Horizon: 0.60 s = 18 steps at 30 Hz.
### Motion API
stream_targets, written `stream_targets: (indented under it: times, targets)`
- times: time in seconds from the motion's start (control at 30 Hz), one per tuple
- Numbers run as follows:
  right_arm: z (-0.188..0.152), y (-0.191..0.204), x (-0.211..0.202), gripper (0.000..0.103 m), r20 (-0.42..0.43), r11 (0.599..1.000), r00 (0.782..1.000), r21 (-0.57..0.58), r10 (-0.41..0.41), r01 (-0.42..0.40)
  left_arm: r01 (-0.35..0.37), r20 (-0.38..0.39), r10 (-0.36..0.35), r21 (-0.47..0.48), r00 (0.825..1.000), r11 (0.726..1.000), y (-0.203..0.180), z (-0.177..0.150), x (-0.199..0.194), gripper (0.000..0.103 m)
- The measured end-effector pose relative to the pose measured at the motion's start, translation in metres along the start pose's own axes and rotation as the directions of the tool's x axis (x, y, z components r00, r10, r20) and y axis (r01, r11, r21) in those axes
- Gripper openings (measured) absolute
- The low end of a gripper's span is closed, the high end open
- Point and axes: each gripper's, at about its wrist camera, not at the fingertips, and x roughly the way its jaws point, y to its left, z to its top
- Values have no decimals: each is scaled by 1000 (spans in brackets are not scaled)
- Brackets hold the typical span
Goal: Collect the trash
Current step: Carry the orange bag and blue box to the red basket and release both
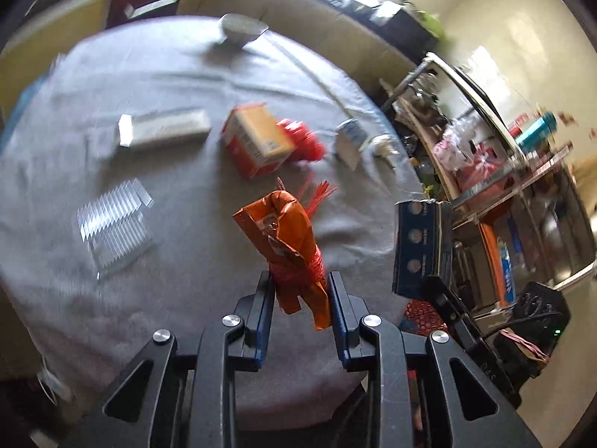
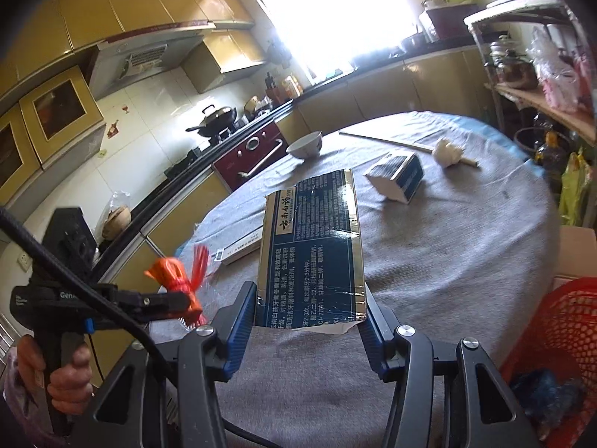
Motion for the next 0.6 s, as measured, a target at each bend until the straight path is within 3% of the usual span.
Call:
stream_targets:
  times: [0.17,0.27,0.47,0.6]
  targets:
    - [-1,3,-30,55,48,998,998,-43,-40,42,-82,108,68,130,992,988,-42,0,0,30]
    - [-3,-6,-50,55,74,997,995,-41,-64,67,-103,127,81,177,989,979,-61,-2,3,30]
    - [-12,-47,-91,55,114,988,982,33,-152,149,-107,108,76,322,991,941,-114,-11,30,30]
    - [-27,-78,-116,55,120,972,967,95,-225,214,-40,27,31,429,999,902,-158,-23,65,30]
